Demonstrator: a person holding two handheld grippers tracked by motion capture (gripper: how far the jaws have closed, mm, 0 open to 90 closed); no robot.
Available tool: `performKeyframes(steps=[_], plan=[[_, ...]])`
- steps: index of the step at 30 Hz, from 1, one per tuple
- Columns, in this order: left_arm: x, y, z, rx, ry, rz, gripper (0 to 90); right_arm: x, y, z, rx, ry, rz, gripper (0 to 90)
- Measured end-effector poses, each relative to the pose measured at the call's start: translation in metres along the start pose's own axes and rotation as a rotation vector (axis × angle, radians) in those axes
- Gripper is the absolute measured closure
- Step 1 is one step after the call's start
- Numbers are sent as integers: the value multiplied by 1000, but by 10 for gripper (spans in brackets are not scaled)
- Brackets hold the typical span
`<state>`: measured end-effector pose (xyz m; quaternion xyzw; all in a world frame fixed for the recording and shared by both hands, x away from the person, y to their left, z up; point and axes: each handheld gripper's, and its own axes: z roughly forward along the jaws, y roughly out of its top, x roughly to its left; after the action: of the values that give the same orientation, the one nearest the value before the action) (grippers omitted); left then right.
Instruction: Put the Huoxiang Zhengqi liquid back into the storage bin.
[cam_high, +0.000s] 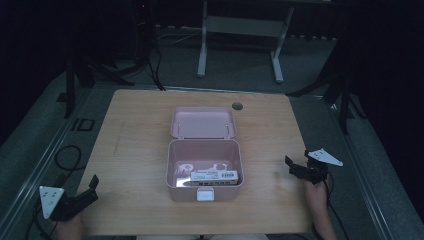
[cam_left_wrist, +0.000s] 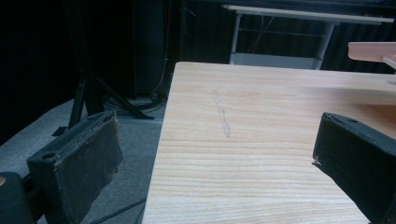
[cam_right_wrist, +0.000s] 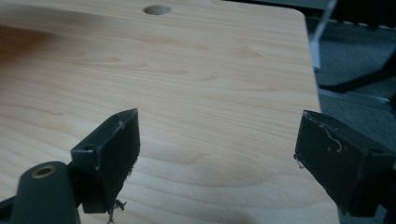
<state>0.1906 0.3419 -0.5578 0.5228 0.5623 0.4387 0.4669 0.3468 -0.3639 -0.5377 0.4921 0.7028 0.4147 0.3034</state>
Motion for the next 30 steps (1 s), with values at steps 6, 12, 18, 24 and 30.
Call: performKeyframes(steps=[6, 12, 18, 24, 30], plan=[[0, 0, 0, 0, 0, -1, 10, -3, -5, 3, -2, -34, 37, 135], [0, 0, 0, 2, 0, -1, 10, -8, -10, 5, 3, -39, 74, 135], [0, 0, 0, 6, -3, 3, 9, -13, -11, 6, 1, -31, 123, 135], [0, 0, 0, 5, -4, -1, 9, -16, -11, 6, 3, -41, 141, 135], [0, 0, 0, 9, -6, 0, 9, -16, -11, 9, 20, -41, 142, 135]])
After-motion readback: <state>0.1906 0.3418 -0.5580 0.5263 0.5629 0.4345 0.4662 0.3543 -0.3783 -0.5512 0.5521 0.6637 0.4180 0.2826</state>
